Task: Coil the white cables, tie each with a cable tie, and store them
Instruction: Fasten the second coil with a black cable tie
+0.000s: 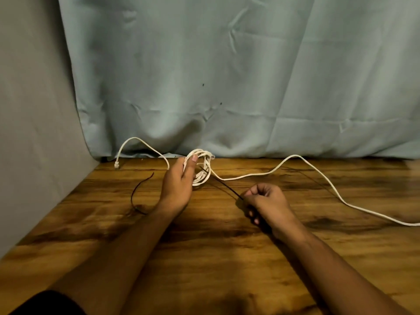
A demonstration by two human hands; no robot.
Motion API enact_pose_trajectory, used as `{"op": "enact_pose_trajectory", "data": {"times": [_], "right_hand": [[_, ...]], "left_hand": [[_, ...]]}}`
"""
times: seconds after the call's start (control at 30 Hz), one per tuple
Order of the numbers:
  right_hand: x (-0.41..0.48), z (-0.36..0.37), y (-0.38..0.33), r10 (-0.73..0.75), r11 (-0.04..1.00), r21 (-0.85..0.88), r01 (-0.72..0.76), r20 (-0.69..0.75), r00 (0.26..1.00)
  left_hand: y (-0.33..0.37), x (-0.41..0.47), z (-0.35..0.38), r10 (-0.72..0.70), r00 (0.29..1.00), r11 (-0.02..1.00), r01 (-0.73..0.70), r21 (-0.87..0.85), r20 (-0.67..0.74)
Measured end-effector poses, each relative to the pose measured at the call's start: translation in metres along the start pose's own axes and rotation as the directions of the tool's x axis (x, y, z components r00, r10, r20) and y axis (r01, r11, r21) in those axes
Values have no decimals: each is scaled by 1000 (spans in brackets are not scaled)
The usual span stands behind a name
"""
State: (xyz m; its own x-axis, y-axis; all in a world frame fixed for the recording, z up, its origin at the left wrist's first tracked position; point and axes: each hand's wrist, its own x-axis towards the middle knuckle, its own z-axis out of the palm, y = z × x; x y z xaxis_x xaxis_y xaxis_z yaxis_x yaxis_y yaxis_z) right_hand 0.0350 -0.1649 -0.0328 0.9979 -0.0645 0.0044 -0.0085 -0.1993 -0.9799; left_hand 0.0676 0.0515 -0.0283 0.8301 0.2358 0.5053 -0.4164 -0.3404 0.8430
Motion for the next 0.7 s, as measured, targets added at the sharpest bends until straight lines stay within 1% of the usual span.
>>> {"op": "enact_pose_trajectory", "data": {"times": [0.1, 0.2, 0.3, 0.4, 0.5, 0.7], "right_hand": [[1, 1, -4, 35, 999, -13, -35, 15, 999], [2, 0, -8, 52, 997, 60, -53, 24, 998], [2, 4, -7, 29, 981, 190, -33, 20, 999], [0, 10, -5, 5, 956, 294, -22, 61, 998], [-3, 14, -6, 7, 945, 325, -35, 89, 996], [-5, 15, -5, 29, 909, 413, -61, 83, 996]], "left_hand": [[-6, 2, 4, 34, 999, 996, -35, 84, 18], [-9, 1, 6, 95, 994, 985, -102, 142, 55], [-6, -3, 10, 109, 989, 983, -122, 137, 102], [0, -8, 15, 115, 981, 983, -135, 124, 157], [1, -12, 18, 141, 973, 980, -164, 114, 182], [1, -13, 18, 150, 972, 973, -177, 149, 178]]}}
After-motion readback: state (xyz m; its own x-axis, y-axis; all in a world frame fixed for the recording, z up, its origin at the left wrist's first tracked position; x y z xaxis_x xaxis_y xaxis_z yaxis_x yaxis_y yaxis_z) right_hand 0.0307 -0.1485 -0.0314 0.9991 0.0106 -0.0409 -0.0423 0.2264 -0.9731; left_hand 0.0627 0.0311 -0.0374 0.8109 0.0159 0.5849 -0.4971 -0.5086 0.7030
